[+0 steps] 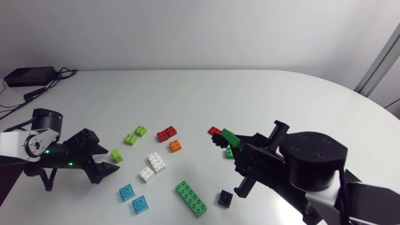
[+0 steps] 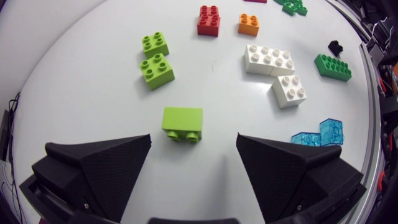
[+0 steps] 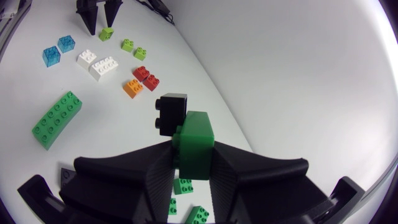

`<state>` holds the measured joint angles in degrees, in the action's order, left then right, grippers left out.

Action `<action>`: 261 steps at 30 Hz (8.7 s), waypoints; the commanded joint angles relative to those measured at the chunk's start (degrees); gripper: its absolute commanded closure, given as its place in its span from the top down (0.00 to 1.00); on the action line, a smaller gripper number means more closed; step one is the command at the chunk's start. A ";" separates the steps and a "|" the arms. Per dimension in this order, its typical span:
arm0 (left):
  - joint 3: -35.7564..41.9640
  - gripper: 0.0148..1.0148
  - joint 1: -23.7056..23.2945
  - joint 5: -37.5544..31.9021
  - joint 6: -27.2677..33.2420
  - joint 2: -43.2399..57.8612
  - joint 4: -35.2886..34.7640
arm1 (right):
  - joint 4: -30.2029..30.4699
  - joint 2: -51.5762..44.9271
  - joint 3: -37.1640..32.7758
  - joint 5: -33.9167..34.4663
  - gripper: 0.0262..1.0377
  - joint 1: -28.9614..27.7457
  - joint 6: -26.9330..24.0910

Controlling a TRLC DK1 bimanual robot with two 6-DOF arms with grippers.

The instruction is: Separate the duplo bricks

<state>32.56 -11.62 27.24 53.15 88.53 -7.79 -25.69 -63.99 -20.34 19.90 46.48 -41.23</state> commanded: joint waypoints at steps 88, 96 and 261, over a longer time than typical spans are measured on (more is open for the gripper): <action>12.18 0.85 26.38 -43.50 56.54 7.36 -6.97 | 1.26 2.11 3.46 0.05 0.22 0.54 -0.16; 14.64 0.97 27.09 -41.48 51.97 4.02 -7.06 | 2.40 3.69 3.46 0.58 0.22 1.42 0.01; 30.73 0.97 64.97 -22.76 10.75 17.11 -12.69 | 56.28 -11.60 -16.84 -67.54 0.22 -66.43 15.48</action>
<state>61.47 54.13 4.49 63.44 106.50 -19.79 29.52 -73.82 -35.92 -47.59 -19.42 -24.16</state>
